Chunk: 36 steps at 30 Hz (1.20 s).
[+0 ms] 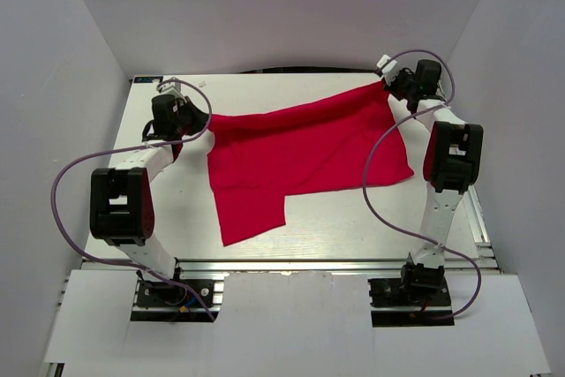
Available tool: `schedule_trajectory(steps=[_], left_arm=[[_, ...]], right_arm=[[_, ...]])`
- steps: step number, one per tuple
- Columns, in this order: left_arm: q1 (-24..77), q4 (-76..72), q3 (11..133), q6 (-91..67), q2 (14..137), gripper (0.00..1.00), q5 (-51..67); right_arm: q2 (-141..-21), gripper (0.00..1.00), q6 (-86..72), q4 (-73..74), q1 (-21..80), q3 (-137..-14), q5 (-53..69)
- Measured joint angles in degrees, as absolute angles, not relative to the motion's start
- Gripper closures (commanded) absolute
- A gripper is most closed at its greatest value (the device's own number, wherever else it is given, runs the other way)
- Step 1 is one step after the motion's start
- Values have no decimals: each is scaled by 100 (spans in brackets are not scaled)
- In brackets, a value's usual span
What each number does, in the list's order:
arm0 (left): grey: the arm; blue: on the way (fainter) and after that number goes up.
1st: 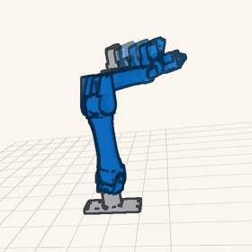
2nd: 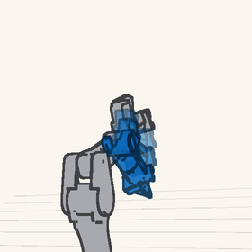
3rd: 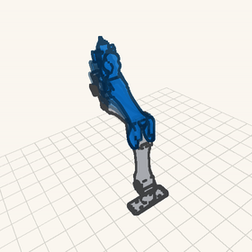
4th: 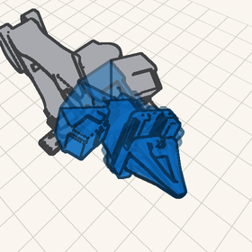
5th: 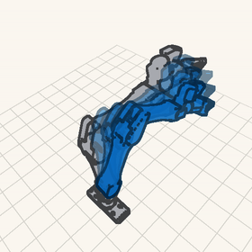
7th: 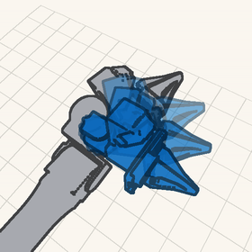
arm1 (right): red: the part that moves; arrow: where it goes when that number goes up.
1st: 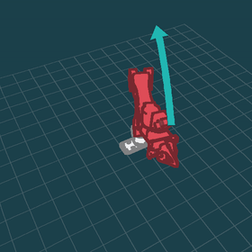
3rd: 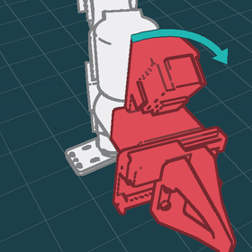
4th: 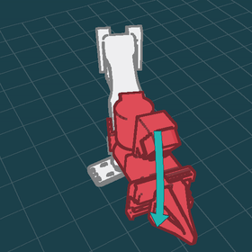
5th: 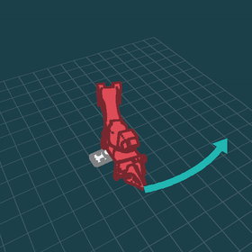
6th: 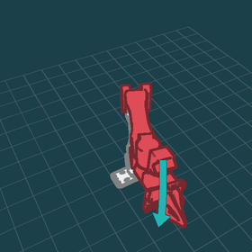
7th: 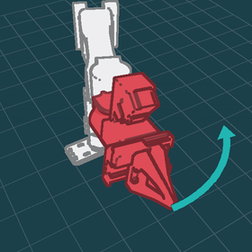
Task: Fold and stack the t-shirts
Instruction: Fold the flattened tshirt in 1/3 of the way
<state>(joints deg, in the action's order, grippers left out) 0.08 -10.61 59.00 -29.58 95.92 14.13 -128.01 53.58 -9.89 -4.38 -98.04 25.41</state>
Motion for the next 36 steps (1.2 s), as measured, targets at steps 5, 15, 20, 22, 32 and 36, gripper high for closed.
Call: schedule_trajectory(steps=[5,15,20,22,32,36], left_arm=[[-121,-1072,5900,-2958,9592,100,1415],[-139,-1079,5892,-2963,9592,100,1461],[-139,-1118,5839,-2987,9592,100,1594],[-139,-1120,5833,-3000,9592,100,1662],[-139,-1122,5734,-3039,9592,100,2064],[-139,-1122,5596,-3044,9592,100,2139]], right_arm=[[-12801,100,5651,-1059,-464,-9566,2620],[-12571,100,6263,-1345,-604,-8466,3175],[-12446,100,6534,-1350,-652,-8274,3323],[-12418,100,6591,-1356,-657,-8270,3347],[-12407,100,6753,-1347,-674,-8270,3336],[-12407,100,6772,-1343,-674,-8270,3304]])
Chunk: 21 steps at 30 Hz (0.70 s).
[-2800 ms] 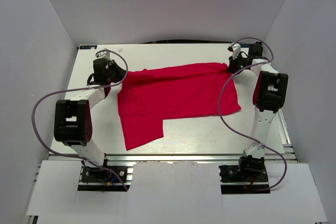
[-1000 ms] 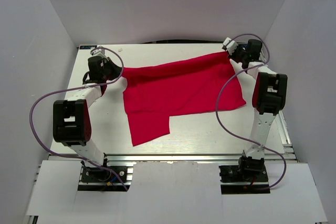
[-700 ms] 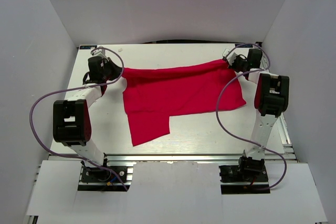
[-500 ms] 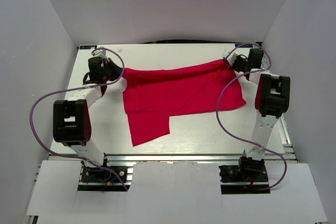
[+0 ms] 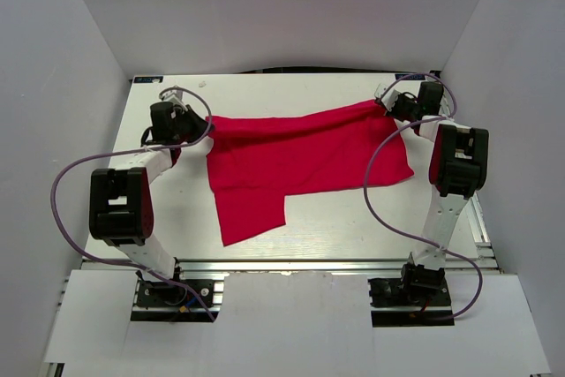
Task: Fold and stack the t-shirts
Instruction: Fold the flattened tshirt in 1/3 of the way
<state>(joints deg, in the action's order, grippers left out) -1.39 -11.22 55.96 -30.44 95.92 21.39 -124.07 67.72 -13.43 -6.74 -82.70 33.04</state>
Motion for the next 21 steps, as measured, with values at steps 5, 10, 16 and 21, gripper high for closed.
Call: schedule_trajectory(steps=[5,10,16,21], left_arm=[[-139,-1105,5384,-3048,9592,100,2222],[-139,-1052,5310,-3048,9607,100,2303],[-139,-862,5345,-3030,9751,80,2408],[-139,-408,5452,-2928,9948,56,2596]], right_arm=[[-12407,100,6724,-1332,-674,-8270,3264],[-12407,100,6652,-1299,-674,-8270,3203],[-12407,98,6639,-1192,-674,-8272,3159],[-12411,62,6615,-878,-679,-8309,3127]])
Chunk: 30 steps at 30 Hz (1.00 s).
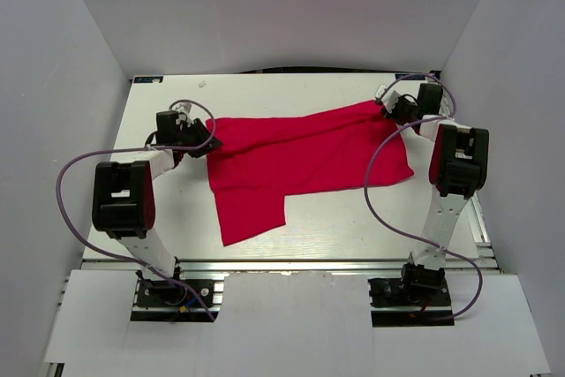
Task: Fold and stack the t-shirts
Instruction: Fold the flattened tshirt in 1/3 of the way
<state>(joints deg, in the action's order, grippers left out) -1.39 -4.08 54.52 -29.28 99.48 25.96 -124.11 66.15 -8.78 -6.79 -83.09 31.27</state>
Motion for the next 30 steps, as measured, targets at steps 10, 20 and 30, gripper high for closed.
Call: schedule_trajectory(steps=[10,20,30], left_arm=[[-163,440,5489,-2477,9240,28,2783],[-502,521,5647,-2416,7811,78,2746],[-497,21,6237,-3127,10208,89,3470]], right_arm=[[-12223,43,6490,134,-1072,-8359,3505],[-11721,92,5356,810,-1452,-9207,4423],[-13093,100,3798,1079,-657,-10610,4209]])
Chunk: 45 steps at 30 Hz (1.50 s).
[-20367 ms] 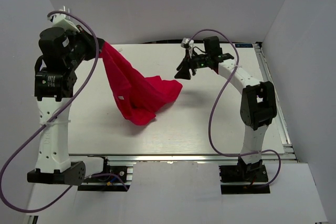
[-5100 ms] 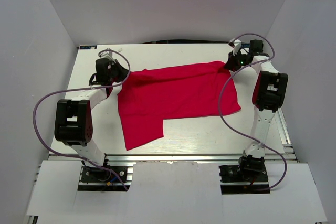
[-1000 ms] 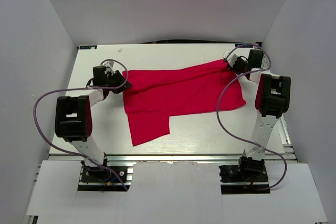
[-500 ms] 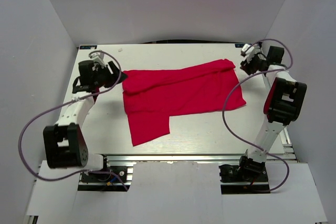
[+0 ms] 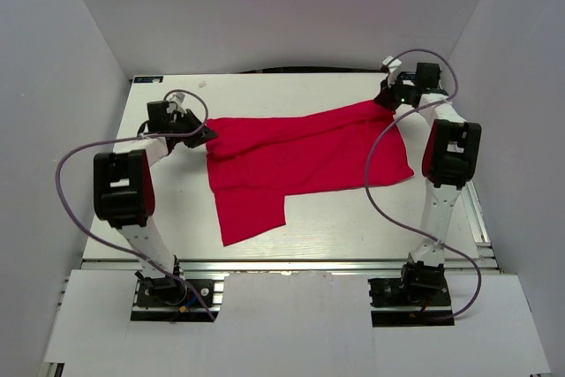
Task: Fold and stack the t-shirts
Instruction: Fold the flattened tshirt in 1/3 of the way, then grap the side of the flattened tshirt closest away from the robot with both arms
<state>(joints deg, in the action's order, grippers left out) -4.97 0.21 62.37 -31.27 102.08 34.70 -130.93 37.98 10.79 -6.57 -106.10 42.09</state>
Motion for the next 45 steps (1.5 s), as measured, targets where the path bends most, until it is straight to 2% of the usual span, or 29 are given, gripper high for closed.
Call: schedule_trajectory(steps=[6,21,25,29,34,41,45], left_arm=[[-408,86,6637,-3238,10973,89,3688],[-322,932,6650,-3083,11445,88,3732],[-322,991,6652,-3085,11474,84,3706],[-322,1055,6766,-3070,11439,70,3667],[-314,1131,7225,-3074,11034,51,3555],[-316,1079,7022,-3111,9470,44,3356],[-316,1256,6198,-3155,8475,43,3214]], right_arm=[[-13804,100,3457,1476,-537,-11026,3656],[-13891,100,3531,2379,-620,-11496,2869],[-13924,99,3507,2432,-620,-11504,2888],[-13898,93,3430,2416,-648,-11496,3179],[-13397,78,3345,2405,-781,-11190,3817],[-12272,60,4818,3474,-969,-11039,4648],[-11775,57,6215,4543,-969,-10484,4818]])
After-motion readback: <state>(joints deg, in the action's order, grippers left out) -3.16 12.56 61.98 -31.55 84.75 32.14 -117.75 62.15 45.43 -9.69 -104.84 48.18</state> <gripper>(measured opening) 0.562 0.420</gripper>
